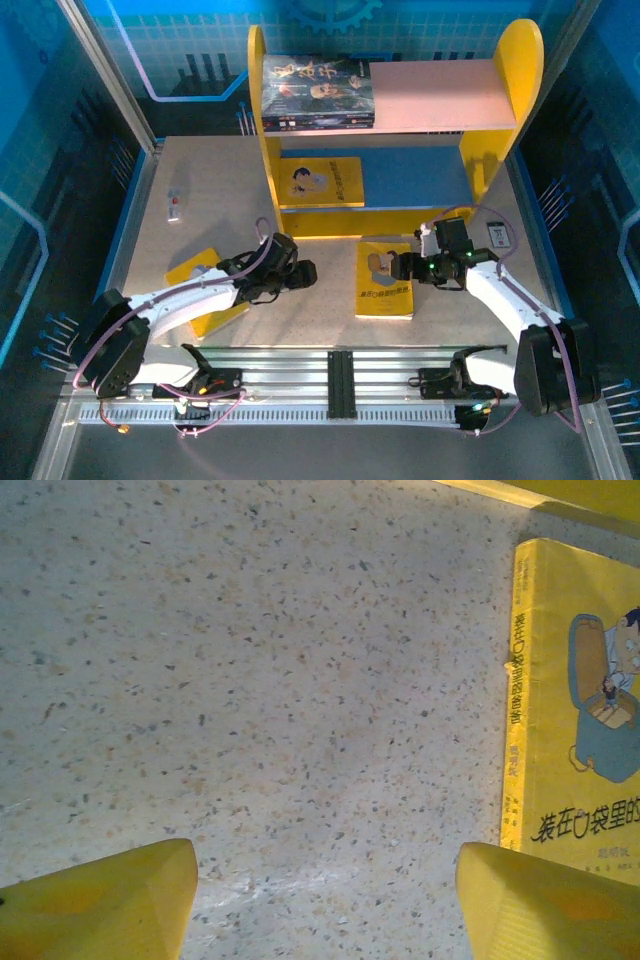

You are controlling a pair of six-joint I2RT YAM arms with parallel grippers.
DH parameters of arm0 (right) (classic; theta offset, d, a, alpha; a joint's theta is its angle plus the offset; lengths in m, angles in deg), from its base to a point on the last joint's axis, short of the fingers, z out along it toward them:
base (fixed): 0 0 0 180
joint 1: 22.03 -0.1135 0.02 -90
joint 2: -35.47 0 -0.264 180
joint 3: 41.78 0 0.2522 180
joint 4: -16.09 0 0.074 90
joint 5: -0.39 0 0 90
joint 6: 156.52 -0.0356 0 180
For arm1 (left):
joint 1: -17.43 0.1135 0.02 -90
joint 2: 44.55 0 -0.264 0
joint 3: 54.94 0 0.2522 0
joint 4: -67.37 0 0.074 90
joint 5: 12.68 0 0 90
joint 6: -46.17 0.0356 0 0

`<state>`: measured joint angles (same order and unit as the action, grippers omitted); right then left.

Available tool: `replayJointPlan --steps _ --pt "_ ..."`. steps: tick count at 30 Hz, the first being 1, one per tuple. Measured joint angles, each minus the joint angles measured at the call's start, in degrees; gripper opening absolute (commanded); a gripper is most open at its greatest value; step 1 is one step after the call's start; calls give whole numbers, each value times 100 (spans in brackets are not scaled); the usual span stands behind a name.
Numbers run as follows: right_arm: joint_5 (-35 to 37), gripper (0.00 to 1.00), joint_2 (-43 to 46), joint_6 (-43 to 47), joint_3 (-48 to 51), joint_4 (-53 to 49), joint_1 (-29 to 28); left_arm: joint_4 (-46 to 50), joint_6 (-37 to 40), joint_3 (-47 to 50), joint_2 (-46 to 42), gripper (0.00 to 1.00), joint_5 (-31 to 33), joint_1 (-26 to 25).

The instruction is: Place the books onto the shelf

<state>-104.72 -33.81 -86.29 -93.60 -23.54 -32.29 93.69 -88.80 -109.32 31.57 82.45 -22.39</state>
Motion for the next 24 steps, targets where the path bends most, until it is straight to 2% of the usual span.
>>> replayJointPlan --steps 15,24 --pt "275 69 -953 -186 -28 79 -87 -568 -273 114 162 71 -245 -136" --pt "459 68 -1657 -341 -428 138 -962 -732 -321 116 306 71 -264 -177"
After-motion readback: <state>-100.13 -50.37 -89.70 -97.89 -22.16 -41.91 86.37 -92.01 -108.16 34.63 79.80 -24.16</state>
